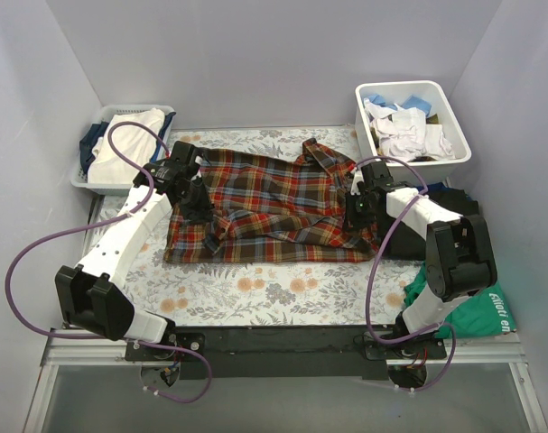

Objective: Fold and stack the long sleeve shirts
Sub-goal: Fold the shirt

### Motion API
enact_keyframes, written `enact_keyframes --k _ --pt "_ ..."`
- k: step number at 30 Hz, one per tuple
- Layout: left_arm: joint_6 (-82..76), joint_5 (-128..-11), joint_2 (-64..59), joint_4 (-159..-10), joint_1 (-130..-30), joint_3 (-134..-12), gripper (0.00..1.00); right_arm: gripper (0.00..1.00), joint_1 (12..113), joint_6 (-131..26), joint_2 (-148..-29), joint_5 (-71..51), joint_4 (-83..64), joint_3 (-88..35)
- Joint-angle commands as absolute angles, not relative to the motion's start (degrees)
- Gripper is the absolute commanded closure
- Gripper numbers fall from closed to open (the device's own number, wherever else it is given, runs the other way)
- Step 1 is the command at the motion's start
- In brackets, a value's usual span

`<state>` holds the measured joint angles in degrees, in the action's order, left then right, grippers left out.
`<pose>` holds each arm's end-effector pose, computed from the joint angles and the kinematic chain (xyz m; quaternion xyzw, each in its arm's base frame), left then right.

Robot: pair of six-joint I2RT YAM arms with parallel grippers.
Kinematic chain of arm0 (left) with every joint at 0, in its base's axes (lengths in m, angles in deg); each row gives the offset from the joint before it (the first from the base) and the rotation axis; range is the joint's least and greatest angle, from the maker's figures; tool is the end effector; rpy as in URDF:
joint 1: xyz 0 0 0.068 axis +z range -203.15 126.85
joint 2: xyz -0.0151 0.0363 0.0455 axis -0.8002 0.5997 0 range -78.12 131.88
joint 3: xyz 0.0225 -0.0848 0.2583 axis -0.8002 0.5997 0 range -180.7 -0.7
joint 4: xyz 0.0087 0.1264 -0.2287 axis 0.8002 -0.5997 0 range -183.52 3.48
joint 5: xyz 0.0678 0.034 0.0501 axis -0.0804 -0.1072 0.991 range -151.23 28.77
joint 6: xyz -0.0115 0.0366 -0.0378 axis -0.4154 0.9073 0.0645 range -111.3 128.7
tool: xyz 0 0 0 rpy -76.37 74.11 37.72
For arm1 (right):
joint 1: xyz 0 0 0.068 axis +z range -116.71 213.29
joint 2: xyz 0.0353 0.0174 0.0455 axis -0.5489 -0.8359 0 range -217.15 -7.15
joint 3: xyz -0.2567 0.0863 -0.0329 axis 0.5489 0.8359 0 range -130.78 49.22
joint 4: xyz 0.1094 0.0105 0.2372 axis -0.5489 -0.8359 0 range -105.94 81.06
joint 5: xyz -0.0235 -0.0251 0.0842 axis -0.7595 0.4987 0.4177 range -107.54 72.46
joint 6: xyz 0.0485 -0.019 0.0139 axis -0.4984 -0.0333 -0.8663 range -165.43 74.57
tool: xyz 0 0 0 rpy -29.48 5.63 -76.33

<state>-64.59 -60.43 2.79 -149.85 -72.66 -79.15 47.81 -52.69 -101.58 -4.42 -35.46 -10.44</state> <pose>0.2552 -0.0899 0.3237 -0.4436 0.8713 -0.1472 0.1496 0.3154 0.0902 0.1910 -0.0891 0.9587 0.1552 0.2209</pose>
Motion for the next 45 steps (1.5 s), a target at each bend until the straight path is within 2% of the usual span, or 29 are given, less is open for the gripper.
enact_keyframes --k 1,7,17,21,28,29,30,33,37,45 --pt "-64.2 -61.1 0.7 -149.4 -72.6 -79.4 0.94 0.99 48.1 -52.3 -100.5 -2.9 -36.1 -12.2" --pt "-64.2 -60.9 1.7 -150.1 -72.5 -81.4 0.94 0.99 48.0 -52.6 -97.2 -6.5 -37.9 -12.2" --pt "-63.5 -61.0 7.5 -148.6 -72.4 -90.4 0.94 0.99 47.3 -53.7 -87.3 -21.7 -37.5 -15.7" --pt "-63.4 -61.1 10.3 -148.7 -72.4 -93.9 0.95 0.99 47.0 -53.5 -84.1 -22.1 -35.7 -14.4" --pt "-63.8 -63.0 10.0 -149.4 -72.4 -91.6 0.95 0.99 47.0 -53.1 -78.5 -17.9 -35.3 -7.6" --pt "-63.8 -62.9 9.6 -149.5 -72.4 -91.3 0.95 0.95 47.0 -53.3 -78.2 -15.1 -35.3 -5.9" --pt "-63.8 -62.6 9.4 -149.6 -72.4 -91.1 0.95 0.83 46.9 -53.3 -78.2 -14.3 -35.2 -5.4" --pt "-64.2 -61.5 8.7 -150.4 -72.0 -89.5 0.94 0.65 46.9 -53.5 -80.4 -11.6 -35.3 -4.9" --pt "-65.3 -59.0 8.0 -150.6 -70.7 -85.0 0.95 0.62 47.0 -54.5 -84.4 -9.4 -36.6 -6.6" --pt "-66.0 -60.2 7.0 -148.8 -65.1 -73.1 0.99 0.63 47.0 -53.3 -88.5 -6.5 -36.6 -8.1"
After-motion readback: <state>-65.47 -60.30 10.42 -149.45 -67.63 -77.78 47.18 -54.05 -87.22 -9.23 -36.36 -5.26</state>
